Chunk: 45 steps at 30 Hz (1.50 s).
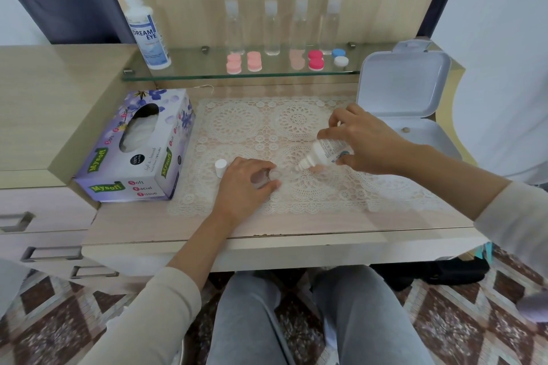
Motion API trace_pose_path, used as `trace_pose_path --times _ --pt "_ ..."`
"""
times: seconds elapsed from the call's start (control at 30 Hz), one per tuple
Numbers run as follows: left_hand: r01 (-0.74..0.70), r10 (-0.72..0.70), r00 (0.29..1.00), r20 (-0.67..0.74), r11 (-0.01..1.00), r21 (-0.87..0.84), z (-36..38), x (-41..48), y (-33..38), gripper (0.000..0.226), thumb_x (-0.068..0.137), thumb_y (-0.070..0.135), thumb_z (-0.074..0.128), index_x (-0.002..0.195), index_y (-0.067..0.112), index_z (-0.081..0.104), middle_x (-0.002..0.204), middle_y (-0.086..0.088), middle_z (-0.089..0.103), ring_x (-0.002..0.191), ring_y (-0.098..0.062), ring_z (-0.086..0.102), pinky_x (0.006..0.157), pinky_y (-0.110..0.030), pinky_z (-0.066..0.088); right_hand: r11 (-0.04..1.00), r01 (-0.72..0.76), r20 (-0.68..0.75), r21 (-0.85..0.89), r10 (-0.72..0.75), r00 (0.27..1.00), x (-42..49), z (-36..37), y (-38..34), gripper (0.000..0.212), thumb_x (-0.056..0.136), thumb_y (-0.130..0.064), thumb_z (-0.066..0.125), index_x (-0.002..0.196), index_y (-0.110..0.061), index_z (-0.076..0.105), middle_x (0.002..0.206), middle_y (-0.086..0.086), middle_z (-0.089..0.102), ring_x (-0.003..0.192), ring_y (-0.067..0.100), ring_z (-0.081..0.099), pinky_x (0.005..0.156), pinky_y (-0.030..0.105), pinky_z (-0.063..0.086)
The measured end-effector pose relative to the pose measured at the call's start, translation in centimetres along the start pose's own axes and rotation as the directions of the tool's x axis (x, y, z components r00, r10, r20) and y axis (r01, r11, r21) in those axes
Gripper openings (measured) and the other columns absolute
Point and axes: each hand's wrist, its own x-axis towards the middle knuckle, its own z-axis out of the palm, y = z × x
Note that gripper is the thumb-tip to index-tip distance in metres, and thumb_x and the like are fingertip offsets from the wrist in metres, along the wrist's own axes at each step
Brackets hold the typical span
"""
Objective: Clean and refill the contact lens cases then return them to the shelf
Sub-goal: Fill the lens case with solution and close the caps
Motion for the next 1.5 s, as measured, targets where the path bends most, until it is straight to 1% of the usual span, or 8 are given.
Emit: trace_pose_path --times 0.67,0.8,1.0,1.13,1.27,1.37,1.43,1.5 --pt "-0.011 0.011 1.000 -0.014 1.000 0.011 0.0 0.0 0.0 0.029 0.072 0.024 0.076 0.099 0.017 0.070 0.093 0.011 0.063 0.091 -0.009 0.047 0.081 -0.004 0.028 0.998 0.003 -0.024 -0.066 -0.004 1.000 0.5 -0.1 -0.3 0.052 0.083 -0.024 0.064 0.132 -0.023 0.047 0.120 0.003 0.043 0.108 0.020 0.034 0.079 0.022 0.022" --pt "-0.001 0.001 1.000 -0.014 1.000 0.005 0.0 0.0 0.0 0.029 0.072 0.024 0.076 0.099 0.017 0.070 0.095 0.008 0.066 0.092 -0.009 0.047 0.081 -0.008 0.030 0.998 -0.003 -0.024 -0.065 0.001 1.000 0.4 0.0 -0.3 0.052 0.083 -0.026 0.064 0.132 -0.023 0.046 0.120 0.002 0.042 0.109 0.020 0.034 0.078 0.022 0.024" --pt "-0.008 0.008 1.000 -0.018 1.000 0.000 0.1 0.0 0.0 0.030 0.071 0.024 0.077 0.099 0.016 0.070 0.095 0.007 0.066 0.092 -0.009 0.047 0.081 -0.009 0.031 0.999 -0.039 -0.012 -0.020 0.039 0.999 0.1 0.1 0.0 0.055 0.083 -0.031 0.064 0.134 -0.024 0.045 0.117 0.002 0.043 0.107 0.019 0.036 0.075 0.023 0.026" --pt "-0.008 0.009 1.000 -0.017 1.000 0.005 0.1 0.0 0.0 0.030 0.071 0.023 0.077 0.099 0.016 0.070 0.095 0.007 0.066 0.092 -0.010 0.048 0.081 -0.010 0.032 0.985 -0.127 -0.011 0.120 0.129 0.992 -0.8 0.9 0.6 0.054 0.080 -0.030 0.067 0.131 -0.022 0.048 0.113 0.002 0.047 0.104 0.016 0.039 0.074 0.026 0.030" --pt "0.001 -0.001 1.000 -0.014 1.000 -0.001 0.1 -0.1 0.0 0.032 0.073 0.024 0.076 0.103 0.017 0.069 0.099 0.007 0.066 0.095 -0.011 0.049 0.083 -0.013 0.034 0.894 -0.218 -0.026 0.390 0.248 0.969 -2.0 2.3 1.3 0.050 0.072 -0.028 0.076 0.117 -0.018 0.057 0.103 0.000 0.057 0.097 0.019 0.052 0.080 0.031 0.041" --pt "-0.005 0.005 1.000 -0.010 1.000 0.007 0.0 -0.2 0.1 0.042 0.072 0.029 0.075 0.111 0.016 0.065 0.106 0.009 0.062 0.100 -0.008 0.047 0.090 -0.020 0.035 0.708 -0.241 -0.056 0.664 0.368 0.928 -3.0 2.9 0.9 0.045 0.065 -0.023 0.081 0.103 -0.014 0.060 0.094 -0.001 0.062 0.084 0.012 0.057 0.075 0.022 0.044" --pt "-0.047 0.047 0.997 -0.064 0.999 -0.001 -0.1 -0.3 0.2 0.044 0.072 0.033 0.074 0.111 0.016 0.064 0.108 0.010 0.060 0.103 -0.006 0.046 0.092 -0.015 0.032 0.588 -0.226 -0.064 0.776 0.430 0.900 -3.5 3.2 0.4 0.041 0.063 -0.018 0.082 0.097 -0.015 0.058 0.089 -0.004 0.063 0.078 0.005 0.057 0.069 0.015 0.045" --pt "-0.117 0.119 0.981 -0.155 0.993 0.026 -0.3 -0.4 0.3 0.040 0.075 0.038 0.068 0.106 0.012 0.066 0.107 0.008 0.060 0.103 -0.007 0.048 0.092 -0.009 0.031 0.514 -0.193 -0.076 0.836 0.456 0.887 -3.8 3.5 -0.2 0.040 0.064 -0.016 0.082 0.095 -0.016 0.057 0.089 -0.006 0.063 0.080 0.003 0.059 0.072 0.015 0.048"
